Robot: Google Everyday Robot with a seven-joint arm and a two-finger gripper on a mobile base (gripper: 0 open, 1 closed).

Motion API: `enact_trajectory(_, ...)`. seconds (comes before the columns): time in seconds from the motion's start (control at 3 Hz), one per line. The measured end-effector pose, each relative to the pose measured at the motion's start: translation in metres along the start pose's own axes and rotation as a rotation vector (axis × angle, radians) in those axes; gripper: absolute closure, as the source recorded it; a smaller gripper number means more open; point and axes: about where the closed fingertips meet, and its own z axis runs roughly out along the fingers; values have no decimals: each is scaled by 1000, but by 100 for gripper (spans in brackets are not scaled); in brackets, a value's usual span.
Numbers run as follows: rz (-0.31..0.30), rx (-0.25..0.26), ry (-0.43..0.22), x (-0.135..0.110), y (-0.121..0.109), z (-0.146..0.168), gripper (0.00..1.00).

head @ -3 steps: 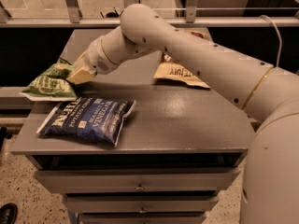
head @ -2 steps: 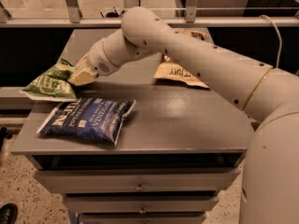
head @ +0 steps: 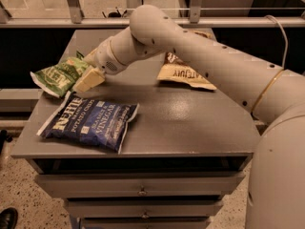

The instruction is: Move green jalapeno chip bag near blue chip bag

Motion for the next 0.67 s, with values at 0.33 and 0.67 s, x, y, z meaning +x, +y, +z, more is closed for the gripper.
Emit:
enact_trajectory(0.33, 0, 31, -8, 2, -10, -17, 0)
enact_trajectory(0.67, 15, 82, -8, 9, -22, -38, 0)
